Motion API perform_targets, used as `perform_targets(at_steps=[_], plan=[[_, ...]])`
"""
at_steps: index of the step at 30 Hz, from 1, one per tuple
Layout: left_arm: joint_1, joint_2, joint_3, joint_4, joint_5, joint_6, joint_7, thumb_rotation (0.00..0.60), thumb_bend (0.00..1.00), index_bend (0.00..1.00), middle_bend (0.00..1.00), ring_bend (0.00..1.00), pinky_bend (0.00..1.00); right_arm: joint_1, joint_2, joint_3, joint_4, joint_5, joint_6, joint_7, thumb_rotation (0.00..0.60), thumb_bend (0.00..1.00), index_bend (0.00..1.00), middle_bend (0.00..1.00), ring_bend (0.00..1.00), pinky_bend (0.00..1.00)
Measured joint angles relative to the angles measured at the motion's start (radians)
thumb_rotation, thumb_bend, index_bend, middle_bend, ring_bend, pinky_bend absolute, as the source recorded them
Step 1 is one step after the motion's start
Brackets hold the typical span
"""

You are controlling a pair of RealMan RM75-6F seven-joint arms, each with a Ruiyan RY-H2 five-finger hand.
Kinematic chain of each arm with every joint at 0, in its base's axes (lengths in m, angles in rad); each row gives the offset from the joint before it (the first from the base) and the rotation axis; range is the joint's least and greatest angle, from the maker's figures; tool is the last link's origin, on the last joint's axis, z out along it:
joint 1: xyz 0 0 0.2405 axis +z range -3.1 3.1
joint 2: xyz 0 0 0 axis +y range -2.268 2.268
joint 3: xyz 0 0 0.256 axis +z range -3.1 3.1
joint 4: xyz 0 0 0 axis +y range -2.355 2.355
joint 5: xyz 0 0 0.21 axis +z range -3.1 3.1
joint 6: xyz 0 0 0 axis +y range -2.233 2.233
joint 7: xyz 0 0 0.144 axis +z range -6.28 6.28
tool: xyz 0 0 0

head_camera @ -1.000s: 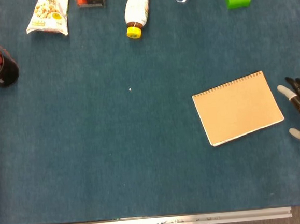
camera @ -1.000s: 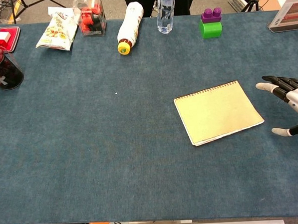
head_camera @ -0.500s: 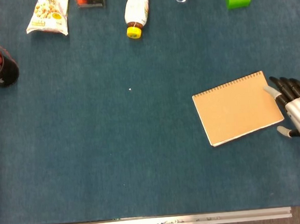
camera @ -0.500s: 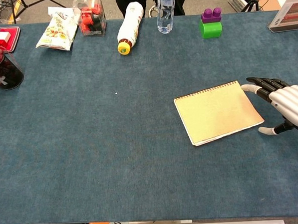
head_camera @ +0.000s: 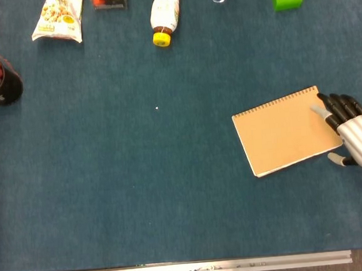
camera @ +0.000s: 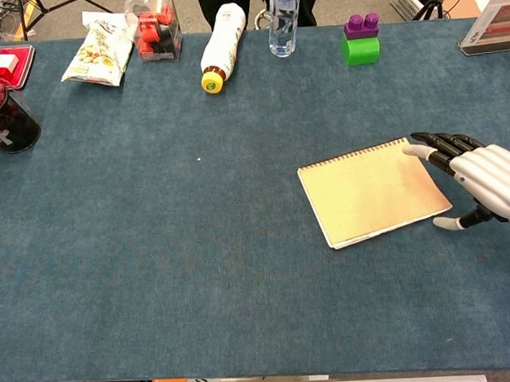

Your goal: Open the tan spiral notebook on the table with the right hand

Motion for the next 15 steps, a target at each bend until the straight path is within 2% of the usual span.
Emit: perform_targets(at_steps=[15], plan=[[-0.001, 0.0, 0.0, 0.0, 0.0, 0.0, 0.001, 0.6, 0.24, 0.47, 0.3, 0.24, 0.37, 0.008, -0.017, 0.007, 0.026, 0.024, -0.013, 0.001, 0.6, 0.1, 0.13, 0.02, 0.0, 0.1]])
